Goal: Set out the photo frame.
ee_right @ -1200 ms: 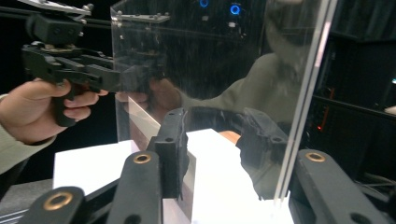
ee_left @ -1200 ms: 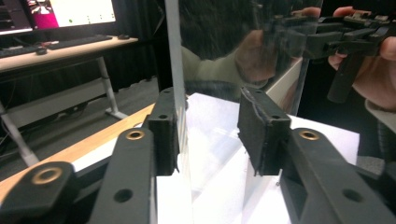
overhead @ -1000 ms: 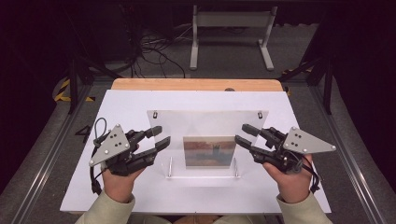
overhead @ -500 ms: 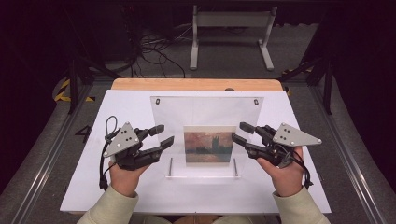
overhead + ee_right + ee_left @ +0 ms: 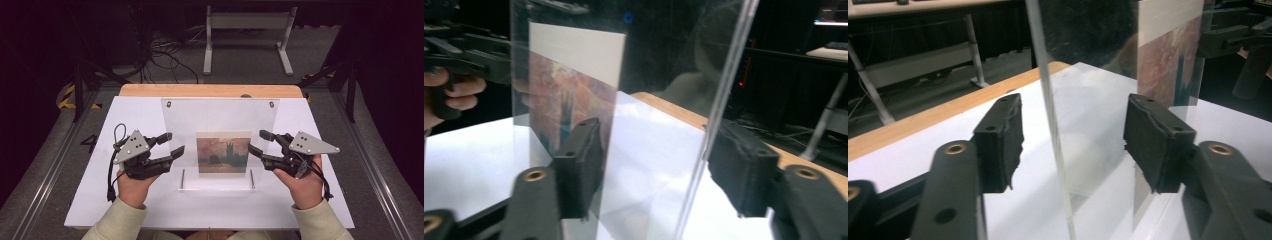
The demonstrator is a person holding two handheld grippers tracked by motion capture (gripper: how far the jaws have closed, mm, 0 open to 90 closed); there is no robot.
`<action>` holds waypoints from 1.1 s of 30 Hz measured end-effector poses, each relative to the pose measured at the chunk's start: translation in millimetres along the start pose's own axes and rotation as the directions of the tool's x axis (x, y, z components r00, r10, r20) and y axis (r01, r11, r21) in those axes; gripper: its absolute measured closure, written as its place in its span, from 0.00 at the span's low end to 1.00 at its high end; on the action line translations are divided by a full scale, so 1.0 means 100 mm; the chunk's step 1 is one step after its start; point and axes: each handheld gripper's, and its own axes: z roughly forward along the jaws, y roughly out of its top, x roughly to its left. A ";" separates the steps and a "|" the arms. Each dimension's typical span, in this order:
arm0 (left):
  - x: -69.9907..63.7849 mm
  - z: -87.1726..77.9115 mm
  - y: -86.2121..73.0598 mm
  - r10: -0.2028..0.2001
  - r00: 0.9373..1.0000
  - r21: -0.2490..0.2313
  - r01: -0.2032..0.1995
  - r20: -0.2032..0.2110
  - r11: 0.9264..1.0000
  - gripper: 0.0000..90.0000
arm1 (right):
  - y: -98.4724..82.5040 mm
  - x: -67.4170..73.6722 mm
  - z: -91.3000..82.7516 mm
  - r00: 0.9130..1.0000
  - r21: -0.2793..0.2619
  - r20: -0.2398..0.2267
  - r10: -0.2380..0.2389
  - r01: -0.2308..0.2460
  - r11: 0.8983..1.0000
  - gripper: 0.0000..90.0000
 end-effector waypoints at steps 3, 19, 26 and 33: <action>0.01 -0.02 -0.01 -0.013 1.000 0.003 0.013 0.002 1.000 0.39 | 0.00 0.00 -0.01 1.000 0.006 0.012 0.000 0.000 1.000 0.37; 0.17 -0.35 -0.20 -0.017 0.997 0.079 0.022 -0.071 0.997 0.21 | -0.03 -0.23 -0.46 0.996 0.032 0.086 0.024 -0.026 0.999 0.25; 0.28 -0.54 -0.36 -0.026 0.993 0.091 0.037 -0.115 0.995 0.18 | -0.08 -0.41 -0.74 0.985 0.062 0.157 0.065 -0.075 0.995 0.24; 0.45 -0.61 -0.52 -0.028 0.992 0.104 0.041 -0.124 0.994 0.15 | -0.21 -0.51 -0.79 0.983 0.151 0.171 0.068 -0.095 0.984 0.20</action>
